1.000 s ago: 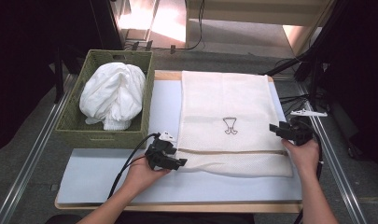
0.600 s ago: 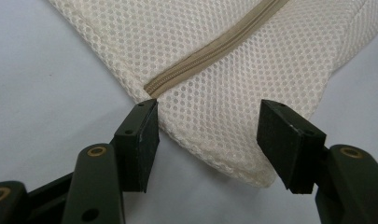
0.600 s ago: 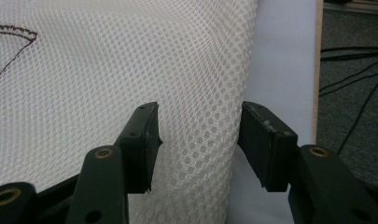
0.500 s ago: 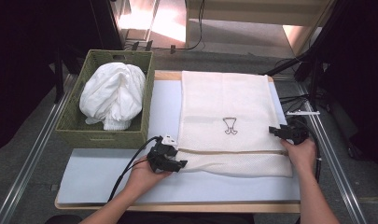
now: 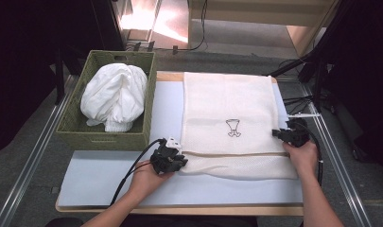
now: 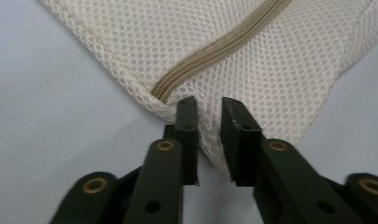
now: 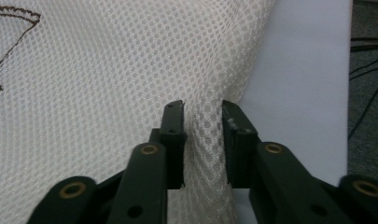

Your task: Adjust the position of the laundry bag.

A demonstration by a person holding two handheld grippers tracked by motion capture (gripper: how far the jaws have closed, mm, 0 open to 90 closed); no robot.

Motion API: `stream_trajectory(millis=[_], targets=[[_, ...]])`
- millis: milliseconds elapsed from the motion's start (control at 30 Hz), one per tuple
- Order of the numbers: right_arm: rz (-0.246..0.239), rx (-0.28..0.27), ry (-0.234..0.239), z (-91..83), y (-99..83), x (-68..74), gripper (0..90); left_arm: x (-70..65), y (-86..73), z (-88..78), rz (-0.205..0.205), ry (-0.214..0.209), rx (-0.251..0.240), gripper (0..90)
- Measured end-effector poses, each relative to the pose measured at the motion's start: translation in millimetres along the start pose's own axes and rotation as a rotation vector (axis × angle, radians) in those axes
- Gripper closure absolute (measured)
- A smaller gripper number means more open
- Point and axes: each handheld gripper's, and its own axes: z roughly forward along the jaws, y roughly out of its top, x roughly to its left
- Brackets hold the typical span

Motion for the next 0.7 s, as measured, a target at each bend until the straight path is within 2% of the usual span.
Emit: stream_trajectory(millis=[33,133,167,433,700], targets=[[-0.007,0.015,0.0,0.1,1.3,2.9,82.6,-0.5,-0.3,0.2,0.003,0.006,-0.003,85.7],[-0.012,0.023,-0.009,-0.1,2.4,4.9,83.2,0.2,-0.1,-0.5,0.006,-0.001,-0.002,87.1],[-0.007,0.023,-0.009,-0.6,2.6,4.6,83.3,1.8,0.1,-1.2,-0.007,-0.013,-0.002,87.6],[0.005,0.021,-0.004,-2.5,3.4,3.4,83.8,5.7,0.8,-4.3,-0.029,-0.035,-0.008,88.9],[0.011,0.013,0.01,-5.5,4.6,3.0,83.8,5.4,1.8,-10.0,-0.03,-0.029,-0.026,89.4]])
